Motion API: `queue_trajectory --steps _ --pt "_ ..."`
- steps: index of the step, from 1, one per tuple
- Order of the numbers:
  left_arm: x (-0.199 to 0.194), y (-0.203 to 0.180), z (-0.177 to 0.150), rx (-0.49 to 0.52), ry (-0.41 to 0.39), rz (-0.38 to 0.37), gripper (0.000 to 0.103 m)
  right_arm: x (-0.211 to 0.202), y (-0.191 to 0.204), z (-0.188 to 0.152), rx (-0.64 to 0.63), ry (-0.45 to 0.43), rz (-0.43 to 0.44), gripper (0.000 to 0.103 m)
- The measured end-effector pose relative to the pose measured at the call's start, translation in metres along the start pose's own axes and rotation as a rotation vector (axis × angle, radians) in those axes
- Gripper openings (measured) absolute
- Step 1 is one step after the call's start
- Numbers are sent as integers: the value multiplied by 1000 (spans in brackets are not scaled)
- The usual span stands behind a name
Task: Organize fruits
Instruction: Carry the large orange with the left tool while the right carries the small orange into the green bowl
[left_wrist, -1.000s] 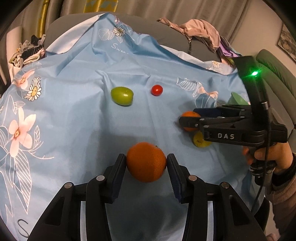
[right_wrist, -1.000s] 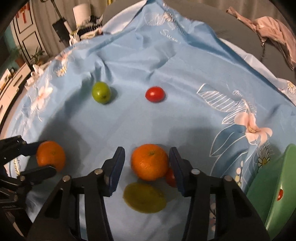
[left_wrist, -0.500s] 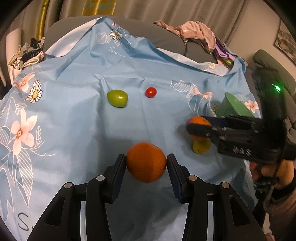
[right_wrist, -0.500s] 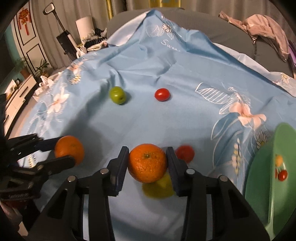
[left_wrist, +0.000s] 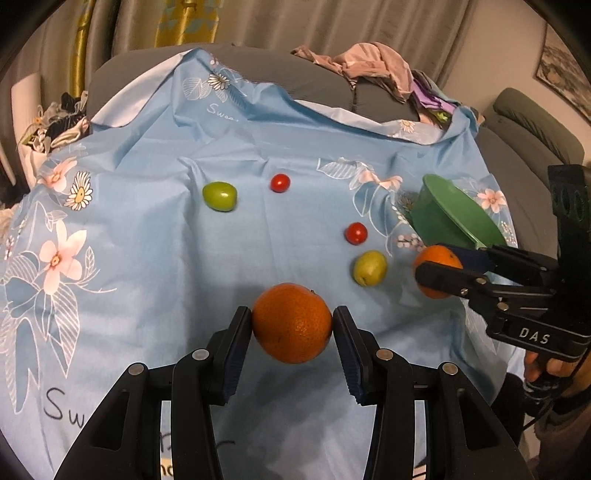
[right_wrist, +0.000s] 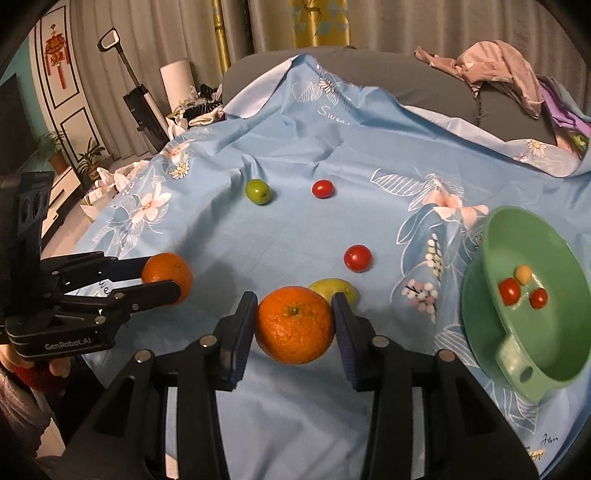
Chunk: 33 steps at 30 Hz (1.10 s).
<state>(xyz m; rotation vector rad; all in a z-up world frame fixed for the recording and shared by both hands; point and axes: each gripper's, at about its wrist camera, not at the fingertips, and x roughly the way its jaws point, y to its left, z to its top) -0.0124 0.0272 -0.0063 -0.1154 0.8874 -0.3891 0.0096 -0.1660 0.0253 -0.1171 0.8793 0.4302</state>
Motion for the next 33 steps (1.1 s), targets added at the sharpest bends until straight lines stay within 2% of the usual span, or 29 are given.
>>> queue_trajectory --steps 24,33 --pt "-22 -67 27 147 -66 -16 46 -61 -23 -12 62 -153 2 42" --pt "-9 -101 43 216 -65 -52 46 -76 -48 -19 108 -192 -26 42"
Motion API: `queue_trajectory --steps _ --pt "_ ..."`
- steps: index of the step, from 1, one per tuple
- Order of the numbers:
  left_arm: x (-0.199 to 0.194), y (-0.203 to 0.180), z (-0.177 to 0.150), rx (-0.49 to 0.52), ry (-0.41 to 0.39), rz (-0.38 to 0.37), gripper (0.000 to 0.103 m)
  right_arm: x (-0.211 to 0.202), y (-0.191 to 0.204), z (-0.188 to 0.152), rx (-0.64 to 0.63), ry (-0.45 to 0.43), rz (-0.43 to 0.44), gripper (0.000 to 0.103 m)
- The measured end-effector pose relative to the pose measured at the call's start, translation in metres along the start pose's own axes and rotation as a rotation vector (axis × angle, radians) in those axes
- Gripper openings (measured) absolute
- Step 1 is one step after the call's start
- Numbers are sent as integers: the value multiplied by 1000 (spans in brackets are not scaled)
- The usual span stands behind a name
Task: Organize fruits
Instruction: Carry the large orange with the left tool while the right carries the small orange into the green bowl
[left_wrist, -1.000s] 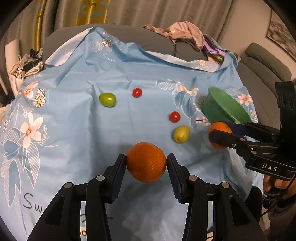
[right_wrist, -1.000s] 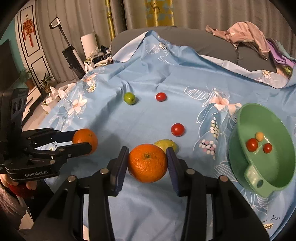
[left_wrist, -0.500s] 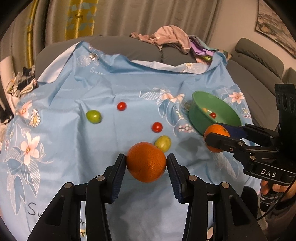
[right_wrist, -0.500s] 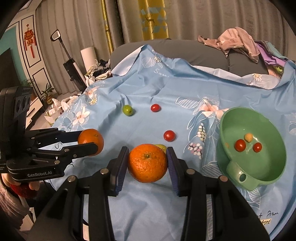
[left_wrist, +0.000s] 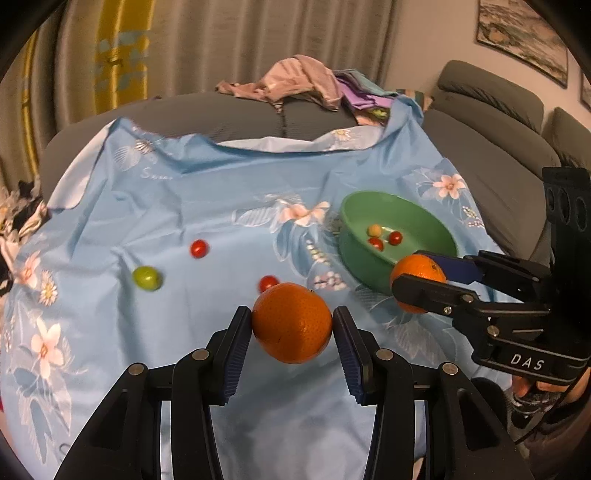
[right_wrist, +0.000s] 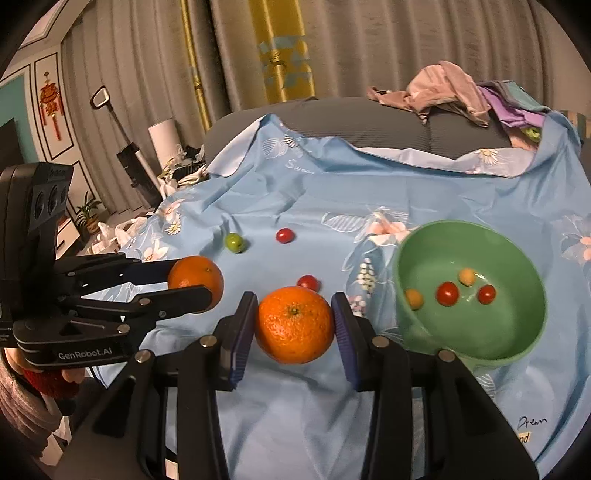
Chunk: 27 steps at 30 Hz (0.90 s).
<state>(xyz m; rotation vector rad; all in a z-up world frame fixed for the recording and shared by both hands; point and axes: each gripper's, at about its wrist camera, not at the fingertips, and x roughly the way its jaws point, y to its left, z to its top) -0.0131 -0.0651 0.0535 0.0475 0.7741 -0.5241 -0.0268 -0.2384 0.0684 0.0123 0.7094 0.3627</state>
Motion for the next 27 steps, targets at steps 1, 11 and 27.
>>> queue_trajectory --steps 1,11,27 --pt "3 -3 2 5 0 -7 46 -1 -4 -1 4 0 -8 42" --pt "39 -43 31 72 16 -102 46 -18 -50 -9 86 -16 -96 42" --pt "97 -100 64 185 50 -167 46 -14 -117 -18 228 -44 -181 42"
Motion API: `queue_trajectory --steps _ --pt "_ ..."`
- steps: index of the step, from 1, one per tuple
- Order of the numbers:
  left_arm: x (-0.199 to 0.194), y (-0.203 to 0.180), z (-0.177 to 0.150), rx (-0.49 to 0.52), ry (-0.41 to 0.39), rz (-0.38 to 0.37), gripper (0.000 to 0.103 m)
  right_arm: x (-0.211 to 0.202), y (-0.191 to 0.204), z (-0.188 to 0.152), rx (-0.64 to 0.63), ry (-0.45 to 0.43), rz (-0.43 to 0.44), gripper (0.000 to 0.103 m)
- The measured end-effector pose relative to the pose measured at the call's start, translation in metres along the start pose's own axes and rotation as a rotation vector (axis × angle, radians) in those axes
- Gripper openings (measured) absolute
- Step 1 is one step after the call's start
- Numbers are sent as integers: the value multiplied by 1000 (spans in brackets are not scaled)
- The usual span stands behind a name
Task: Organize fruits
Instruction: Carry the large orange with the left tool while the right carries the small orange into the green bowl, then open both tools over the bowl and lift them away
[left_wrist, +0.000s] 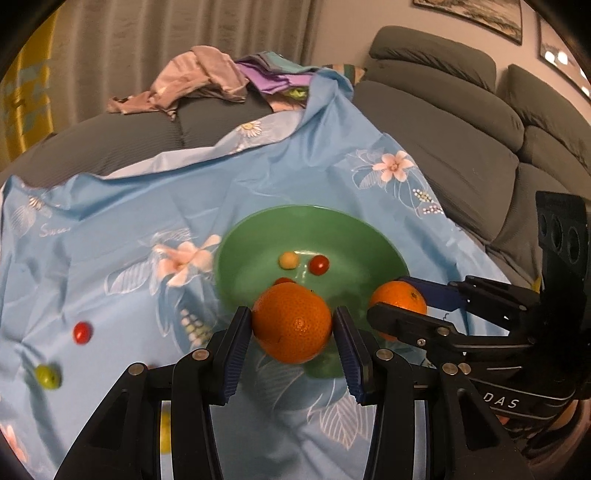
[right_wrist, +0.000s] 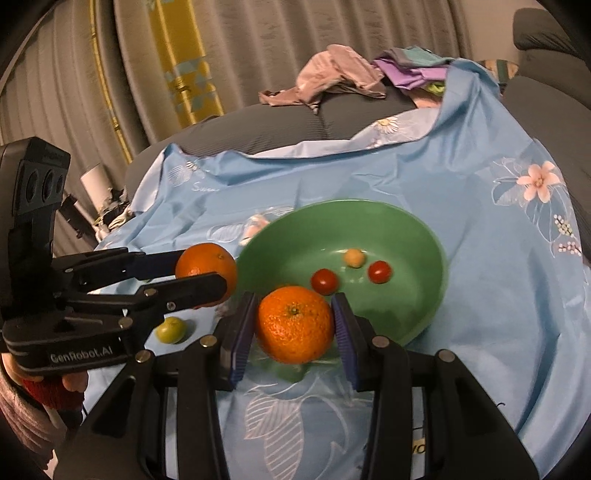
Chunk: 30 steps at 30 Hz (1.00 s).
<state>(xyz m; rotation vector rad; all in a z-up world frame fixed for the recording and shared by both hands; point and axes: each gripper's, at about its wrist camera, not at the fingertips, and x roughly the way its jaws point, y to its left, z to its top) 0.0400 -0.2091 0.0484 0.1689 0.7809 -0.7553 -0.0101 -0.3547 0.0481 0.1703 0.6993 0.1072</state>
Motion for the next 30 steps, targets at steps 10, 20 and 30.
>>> queue_trajectory --steps 10,20,30 --pt "39 2 -2 -1 70 1 46 29 -22 -5 26 46 -38 42" --pt "32 5 -6 -4 66 38 46 29 -16 -8 15 61 -30 44" --pt "-10 21 -33 -106 48 71 57 6 4 -11 -7 38 -17 59"
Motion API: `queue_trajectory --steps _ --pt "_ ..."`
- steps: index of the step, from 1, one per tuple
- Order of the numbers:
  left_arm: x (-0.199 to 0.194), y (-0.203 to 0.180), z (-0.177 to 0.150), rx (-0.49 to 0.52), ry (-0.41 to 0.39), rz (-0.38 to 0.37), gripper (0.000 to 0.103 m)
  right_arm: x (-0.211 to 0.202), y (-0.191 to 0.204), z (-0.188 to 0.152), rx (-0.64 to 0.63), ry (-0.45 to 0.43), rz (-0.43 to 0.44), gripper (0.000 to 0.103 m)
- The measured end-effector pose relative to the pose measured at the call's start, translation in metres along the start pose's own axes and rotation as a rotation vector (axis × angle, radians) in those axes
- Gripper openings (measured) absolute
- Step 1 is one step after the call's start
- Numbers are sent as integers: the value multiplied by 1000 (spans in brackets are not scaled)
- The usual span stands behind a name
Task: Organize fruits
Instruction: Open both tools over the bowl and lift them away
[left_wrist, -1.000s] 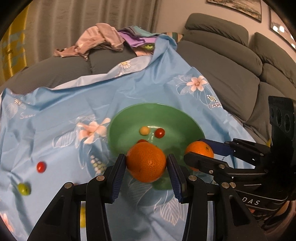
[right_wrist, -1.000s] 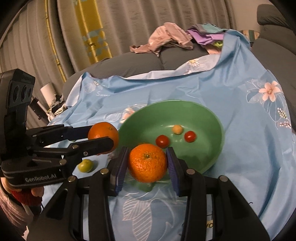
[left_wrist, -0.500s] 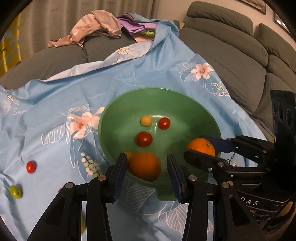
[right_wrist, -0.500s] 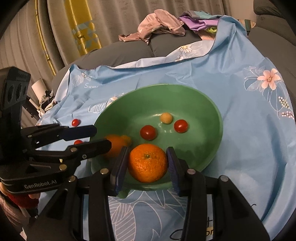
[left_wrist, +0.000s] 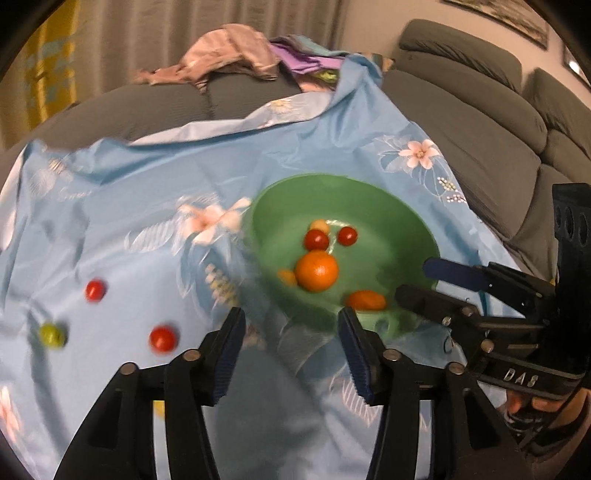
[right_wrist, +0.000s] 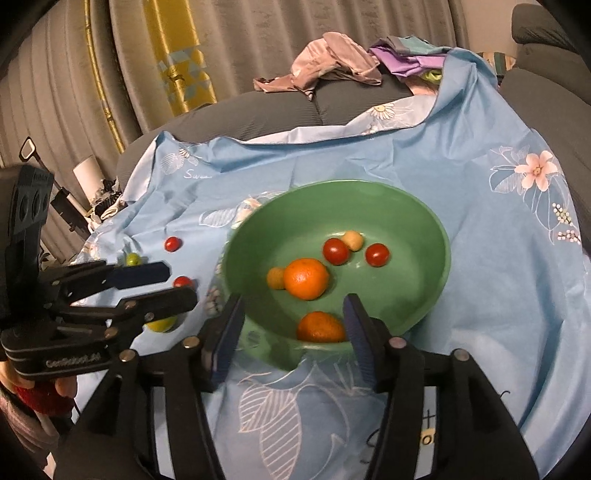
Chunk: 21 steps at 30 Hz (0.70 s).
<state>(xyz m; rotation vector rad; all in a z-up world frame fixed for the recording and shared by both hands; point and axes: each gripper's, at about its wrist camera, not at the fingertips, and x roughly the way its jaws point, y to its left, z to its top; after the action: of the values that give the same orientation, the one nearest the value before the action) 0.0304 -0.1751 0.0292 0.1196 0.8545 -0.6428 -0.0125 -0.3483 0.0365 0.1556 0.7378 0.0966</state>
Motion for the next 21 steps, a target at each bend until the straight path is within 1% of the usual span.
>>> queue_trajectory --steps 1,4,6,7,8,10,12,13,14,15,18,20,21 --pt "-4 4 -6 -24 1 -2 61 -2 4 -1 -3 1 11 59" --pt "-21 24 -27 -124 14 -23 61 -3 16 -6 -14 11 45 60" --pt "-33 42 -42 -213 18 -29 61 -6 27 -9 -29 19 72 62" --pt "-41 54 -51 -273 14 -35 61 -7 31 -10 -37 21 83 62" --pt "-48 65 -59 -330 5 -46 61 -8 37 -12 -47 22 95 63" --pt "-61 80 -72 -409 -14 -59 61 -10 48 -14 -68 26 116 63" --pt "-74 94 -83 -476 -37 -31 64 -11 56 -16 -80 33 130 64" --pt "-79 99 -88 -502 -44 -19 68 -11 60 -17 -86 38 139 64" --pt "-86 106 -94 -547 -62 -17 70 -12 64 -18 -93 45 151 64" --pt "-90 110 -99 -584 -85 -32 70 -13 68 -18 -98 48 159 64" --pt "-102 125 -114 -709 -163 -125 70 -15 77 -20 -114 57 176 64" --pt "-109 130 -118 -716 -196 -121 70 -15 83 -21 -126 66 175 64" --pt "-112 129 -119 -691 -219 -109 70 -15 85 -22 -130 68 176 64"
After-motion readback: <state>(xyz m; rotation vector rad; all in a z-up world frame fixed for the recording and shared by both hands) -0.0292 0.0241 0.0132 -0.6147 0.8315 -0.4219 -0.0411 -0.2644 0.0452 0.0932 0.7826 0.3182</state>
